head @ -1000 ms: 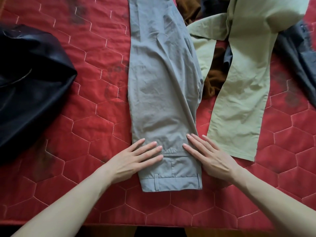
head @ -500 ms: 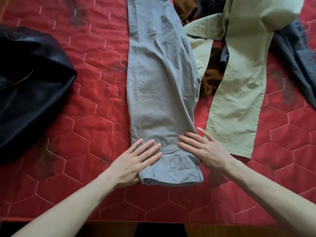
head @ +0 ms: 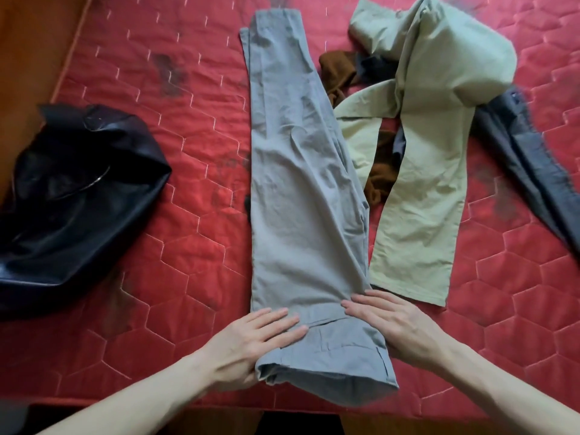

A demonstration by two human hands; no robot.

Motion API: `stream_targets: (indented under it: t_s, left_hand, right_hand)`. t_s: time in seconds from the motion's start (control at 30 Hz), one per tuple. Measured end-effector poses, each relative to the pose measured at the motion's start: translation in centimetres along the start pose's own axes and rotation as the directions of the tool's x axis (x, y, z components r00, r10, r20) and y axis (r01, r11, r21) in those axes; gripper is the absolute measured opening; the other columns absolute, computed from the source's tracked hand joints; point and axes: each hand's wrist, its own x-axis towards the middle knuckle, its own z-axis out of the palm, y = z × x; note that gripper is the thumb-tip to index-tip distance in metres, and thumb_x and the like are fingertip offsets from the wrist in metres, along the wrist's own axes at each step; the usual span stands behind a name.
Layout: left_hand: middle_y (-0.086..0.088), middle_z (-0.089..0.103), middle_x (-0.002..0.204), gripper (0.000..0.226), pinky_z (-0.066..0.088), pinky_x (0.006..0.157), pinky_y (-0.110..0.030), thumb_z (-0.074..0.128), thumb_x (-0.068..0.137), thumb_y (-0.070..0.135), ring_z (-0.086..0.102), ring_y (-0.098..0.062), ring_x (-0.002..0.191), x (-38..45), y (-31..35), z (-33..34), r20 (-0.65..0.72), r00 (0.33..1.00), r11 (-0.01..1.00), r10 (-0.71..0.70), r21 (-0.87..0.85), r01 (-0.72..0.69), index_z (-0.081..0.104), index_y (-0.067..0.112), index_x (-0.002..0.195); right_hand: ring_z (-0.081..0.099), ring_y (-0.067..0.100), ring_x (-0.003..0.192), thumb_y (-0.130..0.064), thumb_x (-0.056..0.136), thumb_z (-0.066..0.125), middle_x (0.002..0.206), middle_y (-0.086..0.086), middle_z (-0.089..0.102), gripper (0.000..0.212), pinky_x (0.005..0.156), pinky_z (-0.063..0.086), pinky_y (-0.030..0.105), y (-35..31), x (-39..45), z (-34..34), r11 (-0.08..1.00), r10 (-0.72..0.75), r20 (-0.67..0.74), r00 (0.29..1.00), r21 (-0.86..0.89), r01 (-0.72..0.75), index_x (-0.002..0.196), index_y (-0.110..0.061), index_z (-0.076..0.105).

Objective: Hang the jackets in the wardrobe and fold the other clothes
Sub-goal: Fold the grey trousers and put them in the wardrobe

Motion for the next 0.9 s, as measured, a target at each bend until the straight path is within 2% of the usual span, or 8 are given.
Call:
stream_targets:
  t_s: [0.13, 0.23, 0.43, 0.5, 0.57, 0.67, 0.8, 0.9]
  left_hand:
    - [0.002, 0.059, 0.150, 0.070, 0.033, 0.121, -0.021, 0.033, 0.092, 0.000, 0.055, -0.012, 0.137, -0.3, 0.8, -1.1, -0.087, 0.988, 0.992, 0.124, -0.017, -0.126, 0.036, 0.014, 0.160]
    - [0.007, 0.053, 0.156, 0.083, 0.051, 0.106, -0.022, 0.052, 0.088, -0.001, 0.058, -0.007, 0.134, -1.3, 0.2, -0.3, -0.081, 0.985, 0.982, 0.154, -0.102, -0.161, 0.026, 0.018, 0.165]
    - [0.005, 0.072, 0.103, 0.057, 0.049, 0.078, -0.003, 0.062, 0.104, 0.015, 0.065, -0.011, 0.073, -0.2, 0.6, -0.5, -0.191, 0.956, 0.858, -0.224, -0.504, 0.100, 0.044, 0.016, 0.158]
    - [0.006, 0.074, 0.116, 0.049, 0.059, 0.084, -0.021, 0.046, 0.111, 0.041, 0.073, -0.014, 0.081, 0.4, 0.7, -0.3, -0.121, 0.925, 0.786, -0.361, -0.574, 0.232, 0.040, 0.032, 0.159]
    - [-0.001, 0.074, 0.123, 0.050, 0.060, 0.091, -0.037, 0.033, 0.110, 0.056, 0.075, -0.020, 0.103, 0.8, 0.4, 0.4, -0.029, 0.862, 0.670, -0.506, -0.642, 0.372, 0.060, 0.029, 0.142]
    - [-0.017, 0.074, 0.088, 0.070, 0.057, 0.066, -0.054, 0.035, 0.102, 0.073, 0.072, -0.030, 0.074, 1.8, -0.1, 1.0, 0.014, 0.701, 0.460, -0.713, -0.745, 0.483, 0.070, 0.013, 0.096]
    - [-0.001, 0.070, 0.069, 0.075, 0.055, 0.063, -0.042, 0.043, 0.092, 0.082, 0.065, -0.021, 0.064, 3.3, -1.5, 0.5, 0.014, 0.488, 0.279, -0.873, -0.805, 0.523, 0.067, 0.011, 0.083]
    - [0.021, 0.076, 0.099, 0.020, 0.056, 0.086, -0.024, 0.068, 0.098, 0.044, 0.071, 0.001, 0.094, 4.6, -2.3, 0.4, 0.007, 0.469, 0.274, -0.883, -0.804, 0.528, 0.070, 0.025, 0.106]
  right_hand:
    - [0.064, 0.011, 0.127, -0.012, 0.081, 0.069, 0.136, -0.008, 0.068, 0.052, 0.101, 0.055, 0.034, -1.7, -0.2, -1.4, 0.996, -0.075, 0.027, 0.997, 0.053, 0.074, 0.133, -0.015, 0.067]
    - [0.066, 0.011, 0.123, -0.010, 0.075, 0.050, 0.134, -0.008, 0.070, 0.057, 0.098, 0.056, 0.031, -2.6, -0.8, -1.8, 0.989, -0.145, 0.101, 0.984, 0.020, 0.144, 0.128, -0.015, 0.071]
    - [0.039, 0.005, 0.147, -0.025, 0.073, 0.059, 0.155, -0.010, 0.049, 0.087, 0.122, 0.027, 0.028, -1.9, -0.7, -0.4, 0.981, 0.000, 0.235, 0.972, 0.188, -0.045, 0.157, -0.020, 0.035]
    - [0.037, -0.001, 0.146, -0.050, 0.090, 0.069, 0.155, -0.022, 0.043, 0.075, 0.124, 0.021, 0.026, -1.9, -0.3, 0.9, 0.946, 0.096, 0.134, 0.986, 0.297, -0.133, 0.154, -0.026, 0.038]
    - [0.036, -0.013, 0.141, -0.064, 0.095, 0.062, 0.148, -0.037, 0.044, 0.058, 0.120, 0.024, 0.021, -2.0, 0.4, 2.4, 0.871, 0.289, -0.046, 0.956, 0.426, -0.243, 0.140, -0.030, 0.053]
    - [0.055, -0.004, 0.127, -0.035, 0.093, 0.076, 0.128, -0.029, 0.065, 0.024, 0.109, 0.044, 0.029, -2.3, 2.4, 2.6, 0.700, 0.508, -0.082, 0.857, 0.619, -0.356, 0.117, -0.031, 0.072]
    - [0.068, 0.002, 0.093, -0.024, 0.098, 0.072, 0.099, -0.013, 0.075, 0.017, 0.082, 0.053, 0.024, -1.9, 5.5, 1.9, 0.497, 0.648, 0.000, 0.762, 0.757, -0.423, 0.109, -0.037, 0.066]
    - [0.064, 0.023, 0.086, -0.041, 0.103, 0.062, 0.091, -0.004, 0.069, 0.021, 0.080, 0.054, 0.049, -1.2, 6.9, 2.9, 0.451, 0.702, 0.032, 0.712, 0.753, -0.479, 0.110, -0.021, 0.061]
